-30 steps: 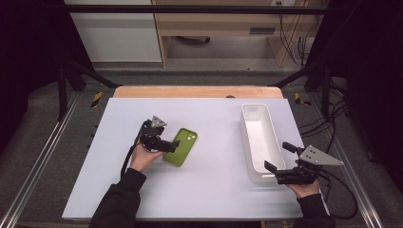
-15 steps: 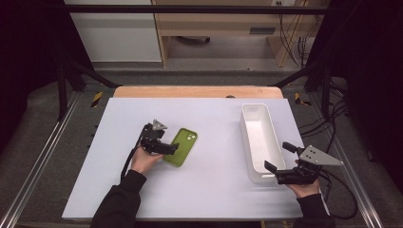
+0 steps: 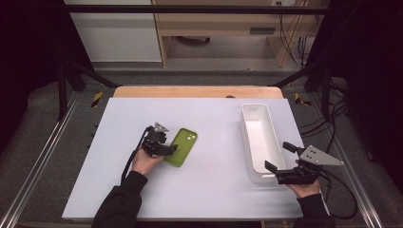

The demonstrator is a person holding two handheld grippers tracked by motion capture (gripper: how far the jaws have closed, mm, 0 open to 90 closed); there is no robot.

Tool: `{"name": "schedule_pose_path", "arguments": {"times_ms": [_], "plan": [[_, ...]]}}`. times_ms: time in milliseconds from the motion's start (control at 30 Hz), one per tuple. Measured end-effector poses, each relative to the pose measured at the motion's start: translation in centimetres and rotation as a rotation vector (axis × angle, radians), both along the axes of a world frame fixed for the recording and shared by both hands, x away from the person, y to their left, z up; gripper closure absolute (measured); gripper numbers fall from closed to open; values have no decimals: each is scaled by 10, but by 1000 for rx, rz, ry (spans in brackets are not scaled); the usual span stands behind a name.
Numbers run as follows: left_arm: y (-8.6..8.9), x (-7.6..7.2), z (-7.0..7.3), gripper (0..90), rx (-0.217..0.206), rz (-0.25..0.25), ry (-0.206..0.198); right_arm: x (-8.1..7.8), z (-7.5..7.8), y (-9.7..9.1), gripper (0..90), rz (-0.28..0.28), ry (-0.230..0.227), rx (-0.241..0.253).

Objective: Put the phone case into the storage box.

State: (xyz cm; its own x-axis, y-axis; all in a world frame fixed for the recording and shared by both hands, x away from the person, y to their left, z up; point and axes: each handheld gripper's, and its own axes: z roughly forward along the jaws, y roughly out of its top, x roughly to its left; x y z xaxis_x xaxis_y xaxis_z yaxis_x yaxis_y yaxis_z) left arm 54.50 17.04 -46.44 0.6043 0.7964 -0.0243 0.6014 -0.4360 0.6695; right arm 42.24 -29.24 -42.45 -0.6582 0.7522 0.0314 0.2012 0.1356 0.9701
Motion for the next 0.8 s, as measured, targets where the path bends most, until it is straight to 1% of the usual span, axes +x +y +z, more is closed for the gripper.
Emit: {"name": "schedule_pose_path", "arguments": {"times_ms": [100,400,633,733,800], "plan": [[0,0,0,493,-4,-2,12,0,0,0,5,1,1,2],[-1,1,-1,627,11,8,18,0,0,0,5,1,1,1],[-2,1,-1,706,10,16,25,0,0,0,5,2,1,1],[-2,1,-1,746,6,20,30,0,0,1,4,3,2,1],[-2,1,-1,766,-4,23,38,0,0,1,4,4,3,2]]}}
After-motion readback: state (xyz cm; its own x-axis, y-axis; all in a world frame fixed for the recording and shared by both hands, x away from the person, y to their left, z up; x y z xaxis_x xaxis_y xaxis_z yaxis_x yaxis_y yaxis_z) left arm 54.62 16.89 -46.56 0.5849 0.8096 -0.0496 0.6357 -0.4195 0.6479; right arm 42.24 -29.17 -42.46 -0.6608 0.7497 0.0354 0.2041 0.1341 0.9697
